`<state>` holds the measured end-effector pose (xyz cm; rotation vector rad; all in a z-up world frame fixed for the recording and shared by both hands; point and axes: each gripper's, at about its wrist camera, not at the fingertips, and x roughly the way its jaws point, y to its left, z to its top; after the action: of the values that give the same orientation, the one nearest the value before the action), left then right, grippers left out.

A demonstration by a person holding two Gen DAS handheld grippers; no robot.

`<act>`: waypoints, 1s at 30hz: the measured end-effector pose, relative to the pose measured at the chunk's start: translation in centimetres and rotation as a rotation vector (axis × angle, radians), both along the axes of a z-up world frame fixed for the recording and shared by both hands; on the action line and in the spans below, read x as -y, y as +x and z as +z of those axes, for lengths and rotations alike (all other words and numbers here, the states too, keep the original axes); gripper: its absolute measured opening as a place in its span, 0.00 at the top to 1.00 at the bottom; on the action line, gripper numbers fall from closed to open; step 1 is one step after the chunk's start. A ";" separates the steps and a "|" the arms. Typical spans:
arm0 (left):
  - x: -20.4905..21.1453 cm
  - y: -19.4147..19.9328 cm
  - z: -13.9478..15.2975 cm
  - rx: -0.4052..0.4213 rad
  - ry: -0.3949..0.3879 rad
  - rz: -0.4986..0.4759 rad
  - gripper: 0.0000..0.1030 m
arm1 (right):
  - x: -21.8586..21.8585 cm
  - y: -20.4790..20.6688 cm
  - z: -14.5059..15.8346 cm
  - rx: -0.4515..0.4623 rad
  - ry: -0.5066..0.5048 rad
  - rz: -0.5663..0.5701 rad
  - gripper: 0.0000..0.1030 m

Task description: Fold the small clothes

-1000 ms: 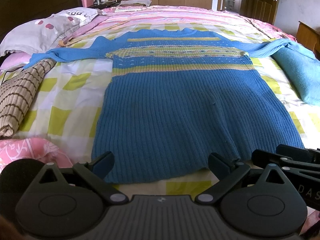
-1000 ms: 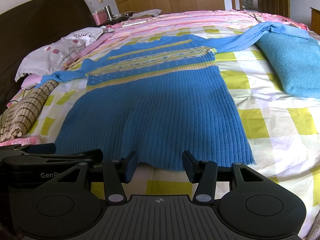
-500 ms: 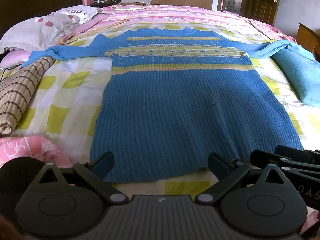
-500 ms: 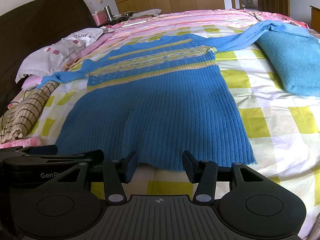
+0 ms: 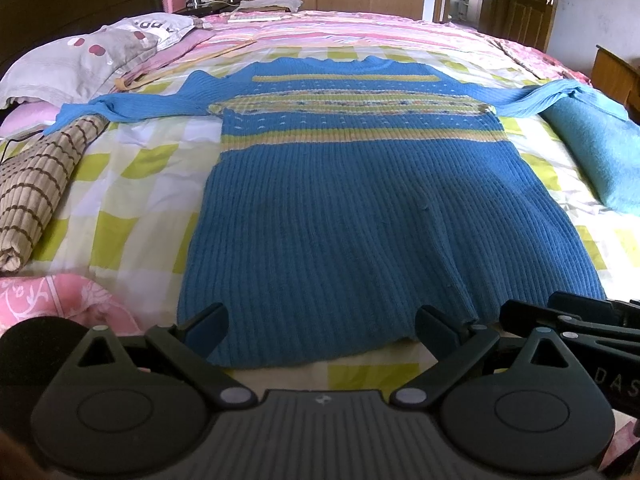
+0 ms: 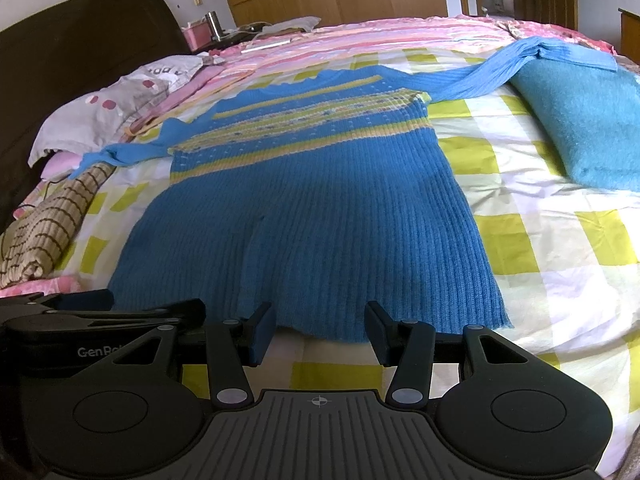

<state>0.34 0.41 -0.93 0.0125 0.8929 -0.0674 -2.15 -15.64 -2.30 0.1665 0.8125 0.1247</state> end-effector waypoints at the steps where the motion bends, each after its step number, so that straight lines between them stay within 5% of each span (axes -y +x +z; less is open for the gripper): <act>1: 0.0 0.0 0.0 0.000 0.000 0.000 0.00 | 0.1 0.0 -0.1 -0.001 -0.001 -0.001 0.53; 30: 1.1 2.5 1.5 0.077 0.011 -0.042 0.00 | 0.9 2.5 1.8 0.043 -0.109 -0.014 0.53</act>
<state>2.84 -0.70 0.56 0.0442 0.8164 -0.1005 0.35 -16.57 -0.47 0.0663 0.7733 0.0704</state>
